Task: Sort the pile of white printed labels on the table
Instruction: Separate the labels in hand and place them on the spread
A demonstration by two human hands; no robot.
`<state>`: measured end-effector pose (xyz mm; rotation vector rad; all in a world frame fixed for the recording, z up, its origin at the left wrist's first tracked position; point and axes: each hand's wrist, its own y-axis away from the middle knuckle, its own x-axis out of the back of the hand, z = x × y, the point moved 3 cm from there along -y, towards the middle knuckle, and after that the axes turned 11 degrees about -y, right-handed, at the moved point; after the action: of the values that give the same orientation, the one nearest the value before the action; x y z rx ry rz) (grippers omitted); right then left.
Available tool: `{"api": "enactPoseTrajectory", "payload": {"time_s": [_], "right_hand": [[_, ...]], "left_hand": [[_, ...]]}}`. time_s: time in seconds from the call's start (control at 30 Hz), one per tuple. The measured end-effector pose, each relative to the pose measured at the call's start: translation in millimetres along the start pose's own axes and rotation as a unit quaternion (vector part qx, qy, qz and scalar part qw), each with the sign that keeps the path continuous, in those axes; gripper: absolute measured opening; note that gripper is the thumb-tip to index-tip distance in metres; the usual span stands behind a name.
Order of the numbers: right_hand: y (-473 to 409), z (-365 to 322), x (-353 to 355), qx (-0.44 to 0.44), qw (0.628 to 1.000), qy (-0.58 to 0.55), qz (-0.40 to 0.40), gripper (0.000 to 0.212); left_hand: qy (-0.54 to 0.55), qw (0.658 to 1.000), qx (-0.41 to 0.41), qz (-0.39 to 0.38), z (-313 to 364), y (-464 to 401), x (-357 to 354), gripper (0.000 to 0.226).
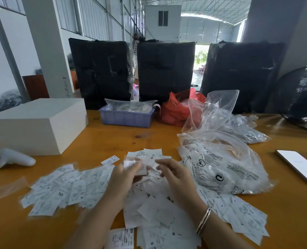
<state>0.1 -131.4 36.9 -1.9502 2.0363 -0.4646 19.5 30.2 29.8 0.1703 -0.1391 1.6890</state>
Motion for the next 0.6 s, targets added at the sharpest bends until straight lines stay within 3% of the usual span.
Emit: {"api": "enactPoseTrajectory", "payload": {"time_s": [0.07,0.13,0.2,0.33,0.43,0.6], "right_hand": [[-7.6,-7.0,12.0,0.033,0.997,0.039,0.062,0.024],[-17.6,-15.1,29.0,0.061,0.986,0.075,0.136,0.017],[-26.5,-19.2,51.2,0.065,0.971,0.075,0.216,0.016],[-40.7,-16.6,94.8,0.038,0.947,0.134,0.290,0.024],[-52.4,-10.8,120.1,-0.017,0.932,0.242,0.269,0.028],[-59.4,11.2,137.8,-0.170,0.875,0.442,0.104,0.019]], "left_hand": [[-0.114,0.989,-0.053,0.074,0.5,-3.5,7.8,0.008],[-0.224,0.956,-0.125,0.140,2.9,-3.6,13.5,0.006],[-0.274,0.936,-0.147,0.163,4.6,-2.7,16.6,0.002],[-0.390,0.893,-0.147,0.167,3.2,-2.2,17.2,0.030],[-0.462,0.862,-0.135,0.162,0.0,-2.8,14.8,0.044],[-0.489,0.840,-0.150,0.180,-0.8,-5.0,11.9,0.046]]}}
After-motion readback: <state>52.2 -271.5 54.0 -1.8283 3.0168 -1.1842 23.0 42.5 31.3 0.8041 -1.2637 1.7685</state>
